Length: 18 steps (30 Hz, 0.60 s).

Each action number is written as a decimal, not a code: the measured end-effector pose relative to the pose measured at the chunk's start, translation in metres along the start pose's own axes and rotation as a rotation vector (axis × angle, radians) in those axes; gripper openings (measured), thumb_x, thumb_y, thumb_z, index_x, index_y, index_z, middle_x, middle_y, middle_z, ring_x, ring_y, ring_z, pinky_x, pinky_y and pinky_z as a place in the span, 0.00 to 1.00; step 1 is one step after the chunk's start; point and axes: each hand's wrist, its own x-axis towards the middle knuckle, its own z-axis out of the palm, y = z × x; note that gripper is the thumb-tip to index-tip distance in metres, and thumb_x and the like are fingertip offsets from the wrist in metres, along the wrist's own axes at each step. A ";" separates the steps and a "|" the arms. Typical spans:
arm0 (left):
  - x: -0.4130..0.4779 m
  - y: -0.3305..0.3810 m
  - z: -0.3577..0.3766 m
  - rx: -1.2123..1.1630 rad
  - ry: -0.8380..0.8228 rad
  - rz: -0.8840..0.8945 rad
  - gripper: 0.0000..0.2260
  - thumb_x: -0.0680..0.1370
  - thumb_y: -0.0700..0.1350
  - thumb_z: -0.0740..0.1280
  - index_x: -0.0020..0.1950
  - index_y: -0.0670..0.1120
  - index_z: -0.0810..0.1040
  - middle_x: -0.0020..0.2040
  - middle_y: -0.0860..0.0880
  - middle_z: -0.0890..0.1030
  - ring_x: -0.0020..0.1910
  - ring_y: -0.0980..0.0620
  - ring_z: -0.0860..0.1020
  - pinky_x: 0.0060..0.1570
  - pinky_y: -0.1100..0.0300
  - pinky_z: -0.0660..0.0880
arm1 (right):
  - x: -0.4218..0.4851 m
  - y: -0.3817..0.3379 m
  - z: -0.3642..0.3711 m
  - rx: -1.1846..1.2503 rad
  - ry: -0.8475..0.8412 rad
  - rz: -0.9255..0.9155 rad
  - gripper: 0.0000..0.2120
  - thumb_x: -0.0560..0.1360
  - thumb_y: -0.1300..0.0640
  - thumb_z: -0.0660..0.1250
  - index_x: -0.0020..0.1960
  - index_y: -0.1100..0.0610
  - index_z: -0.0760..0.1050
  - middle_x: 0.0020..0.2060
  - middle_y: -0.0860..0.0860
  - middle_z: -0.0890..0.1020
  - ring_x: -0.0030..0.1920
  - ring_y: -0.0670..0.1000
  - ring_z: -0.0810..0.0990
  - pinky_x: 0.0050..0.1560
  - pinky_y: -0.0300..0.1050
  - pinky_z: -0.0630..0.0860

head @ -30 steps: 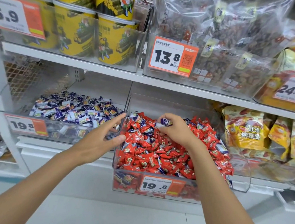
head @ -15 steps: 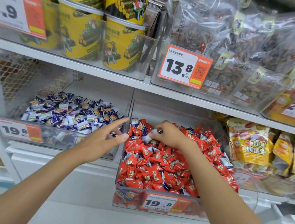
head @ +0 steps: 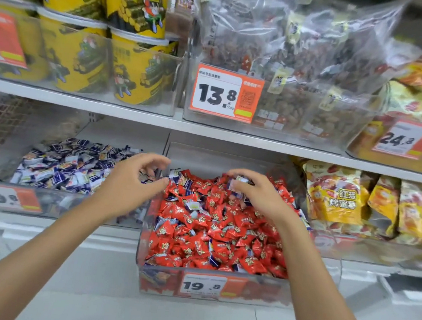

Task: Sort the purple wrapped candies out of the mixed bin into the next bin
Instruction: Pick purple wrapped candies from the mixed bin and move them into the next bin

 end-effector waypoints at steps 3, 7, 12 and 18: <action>0.019 0.019 0.021 0.134 -0.177 0.102 0.10 0.75 0.43 0.71 0.54 0.55 0.81 0.48 0.58 0.81 0.47 0.60 0.78 0.48 0.63 0.75 | -0.012 0.006 -0.018 -0.066 0.048 0.018 0.10 0.81 0.59 0.61 0.60 0.53 0.77 0.40 0.51 0.79 0.33 0.51 0.75 0.32 0.39 0.71; 0.057 0.035 0.066 0.426 -0.591 0.130 0.13 0.77 0.47 0.69 0.61 0.49 0.80 0.55 0.53 0.82 0.52 0.54 0.79 0.55 0.57 0.75 | -0.030 0.012 -0.040 -0.058 0.142 0.013 0.11 0.81 0.59 0.61 0.62 0.53 0.75 0.43 0.54 0.79 0.26 0.46 0.70 0.26 0.37 0.64; 0.075 0.013 0.099 0.834 -0.818 0.012 0.16 0.73 0.47 0.74 0.58 0.43 0.81 0.56 0.46 0.82 0.52 0.48 0.79 0.50 0.59 0.73 | -0.056 0.018 -0.059 0.014 0.131 0.021 0.10 0.82 0.60 0.60 0.59 0.56 0.76 0.33 0.54 0.75 0.18 0.40 0.66 0.21 0.32 0.60; 0.090 0.024 0.073 0.282 -0.447 -0.074 0.12 0.78 0.35 0.66 0.61 0.40 0.77 0.55 0.45 0.79 0.46 0.49 0.79 0.47 0.60 0.73 | -0.070 0.033 -0.076 -0.029 0.129 -0.001 0.09 0.81 0.60 0.60 0.53 0.51 0.78 0.41 0.59 0.79 0.19 0.45 0.58 0.22 0.37 0.57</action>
